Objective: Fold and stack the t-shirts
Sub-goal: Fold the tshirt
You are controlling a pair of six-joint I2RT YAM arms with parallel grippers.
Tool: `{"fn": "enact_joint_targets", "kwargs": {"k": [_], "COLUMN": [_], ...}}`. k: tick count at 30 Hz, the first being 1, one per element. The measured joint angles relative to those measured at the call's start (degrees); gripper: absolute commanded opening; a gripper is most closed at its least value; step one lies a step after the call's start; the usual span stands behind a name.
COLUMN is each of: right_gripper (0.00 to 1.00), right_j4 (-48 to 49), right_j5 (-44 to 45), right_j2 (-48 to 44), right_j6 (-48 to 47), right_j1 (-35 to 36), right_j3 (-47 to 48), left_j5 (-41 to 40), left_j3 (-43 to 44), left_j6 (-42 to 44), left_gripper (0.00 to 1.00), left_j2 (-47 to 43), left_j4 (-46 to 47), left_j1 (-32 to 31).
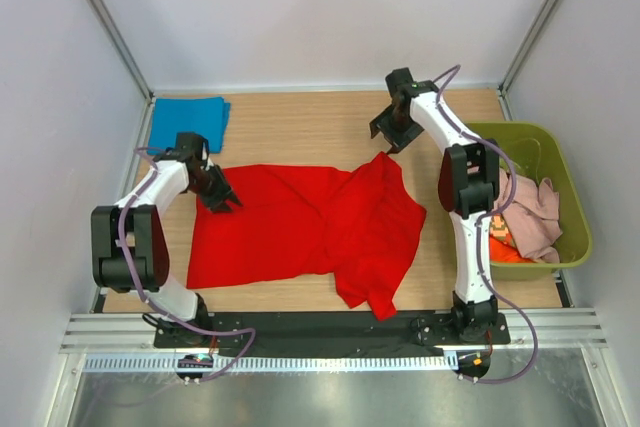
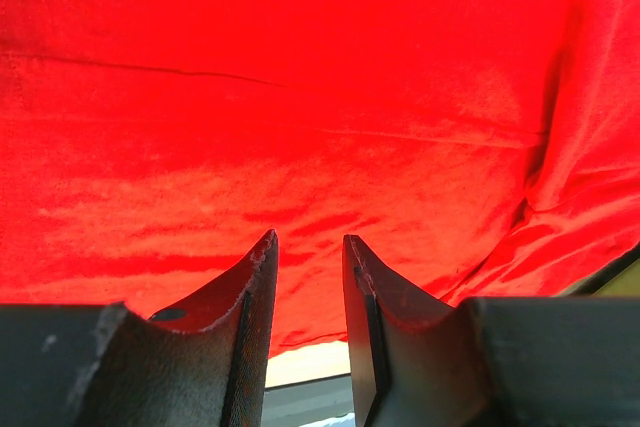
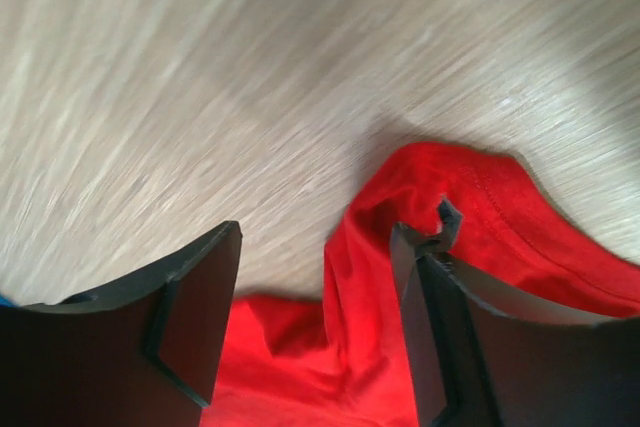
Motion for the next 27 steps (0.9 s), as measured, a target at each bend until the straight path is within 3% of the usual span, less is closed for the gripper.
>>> {"fn": "enact_joint_targets", "kwargs": {"k": [9,15,19,21,22,27], "right_gripper": [0.6,0.49,0.29,0.1,0.05,0.01], "right_j4": [-1.2,-1.6,-2.0,-1.9,-1.9,-1.2], "right_j5": [2.4,2.8,3.1,3.5,3.8,6.8], "right_j2": [2.8,2.8,3.0,3.3,3.3,3.4], "right_j6": [7.7,10.4,11.6,11.9,11.6,10.1], "right_j1": [0.7,0.8,0.7,0.5,0.5,0.2], "right_j3": [-1.1,-2.7,-4.3,-4.3,-4.3,-4.3], "left_j5": [0.6,0.7,0.7,0.7,0.7,0.7], "left_j3": [0.0,0.0,0.5,1.3,1.9,7.0], "left_j6": [0.0,0.0,0.0,0.0,0.0,-0.1], "left_gripper": [0.34,0.34,0.34,0.34,0.34,0.34], "left_j2": [1.0,1.8,2.5,2.9,3.1,6.4], "left_j4": [0.9,0.9,0.8,0.7,0.7,1.0], "left_j1": [0.0,0.0,0.0,0.0,0.0,0.9]}}
